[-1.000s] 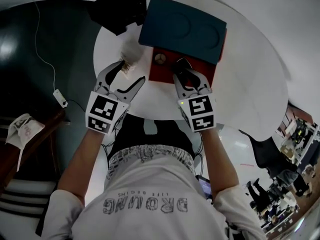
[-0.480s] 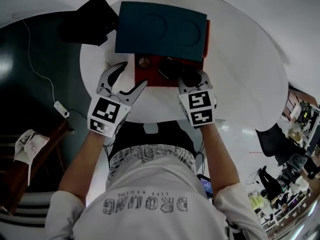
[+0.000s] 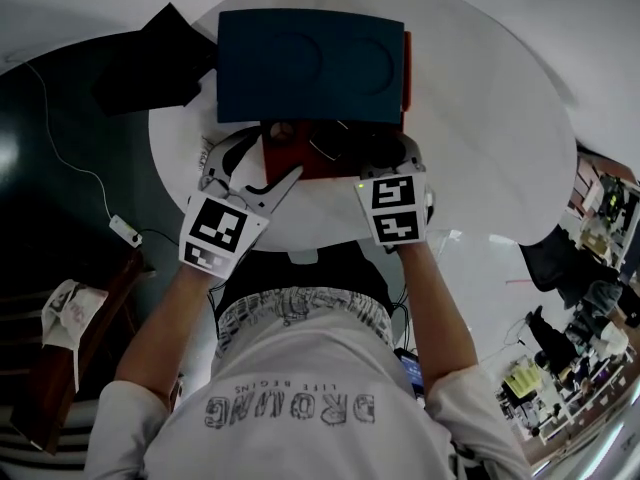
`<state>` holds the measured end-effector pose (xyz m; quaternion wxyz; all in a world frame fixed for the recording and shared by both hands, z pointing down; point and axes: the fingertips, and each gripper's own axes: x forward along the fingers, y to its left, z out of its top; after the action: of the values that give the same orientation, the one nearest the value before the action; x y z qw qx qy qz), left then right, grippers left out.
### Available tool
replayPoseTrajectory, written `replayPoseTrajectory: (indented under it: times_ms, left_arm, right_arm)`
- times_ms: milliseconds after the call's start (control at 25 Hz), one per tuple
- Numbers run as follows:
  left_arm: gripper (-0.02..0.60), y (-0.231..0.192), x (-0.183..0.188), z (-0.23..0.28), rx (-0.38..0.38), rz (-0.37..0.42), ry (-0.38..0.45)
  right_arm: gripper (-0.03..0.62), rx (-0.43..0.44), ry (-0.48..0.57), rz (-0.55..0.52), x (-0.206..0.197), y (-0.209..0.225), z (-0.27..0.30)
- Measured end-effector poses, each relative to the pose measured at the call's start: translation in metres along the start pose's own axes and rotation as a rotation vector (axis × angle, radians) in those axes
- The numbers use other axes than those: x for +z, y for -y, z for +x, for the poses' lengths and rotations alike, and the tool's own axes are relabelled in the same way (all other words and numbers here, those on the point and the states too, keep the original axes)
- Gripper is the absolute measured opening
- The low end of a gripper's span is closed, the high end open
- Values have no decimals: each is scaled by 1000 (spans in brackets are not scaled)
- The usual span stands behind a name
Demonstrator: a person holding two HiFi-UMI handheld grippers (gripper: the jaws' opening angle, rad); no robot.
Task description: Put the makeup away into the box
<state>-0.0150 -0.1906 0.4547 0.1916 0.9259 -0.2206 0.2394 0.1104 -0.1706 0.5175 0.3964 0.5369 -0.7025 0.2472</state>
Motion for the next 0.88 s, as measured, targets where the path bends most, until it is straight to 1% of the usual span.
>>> replayPoseTrajectory:
  times_ms: [160, 320, 440, 680, 880]
  left_arm:
    - [328, 8, -1, 4, -60, 19, -12]
    - [328, 10, -2, 6, -96, 21, -21]
    - [328, 9, -2, 5, -111, 25, -26]
    - [328, 6, 1, 5, -130, 29, -24]
    - [328, 8, 1, 6, -143, 26, -22]
  right_arm:
    - [106, -45, -40, 2, -4, 2, 4]
    - [106, -90, -90, 2, -9, 6, 6]
    - [106, -109, -132, -15, -13, 7, 8]
    - [106, -146, -242, -99, -23, 5, 16]
    - [107, -155, -305, -120, -25, 6, 21]
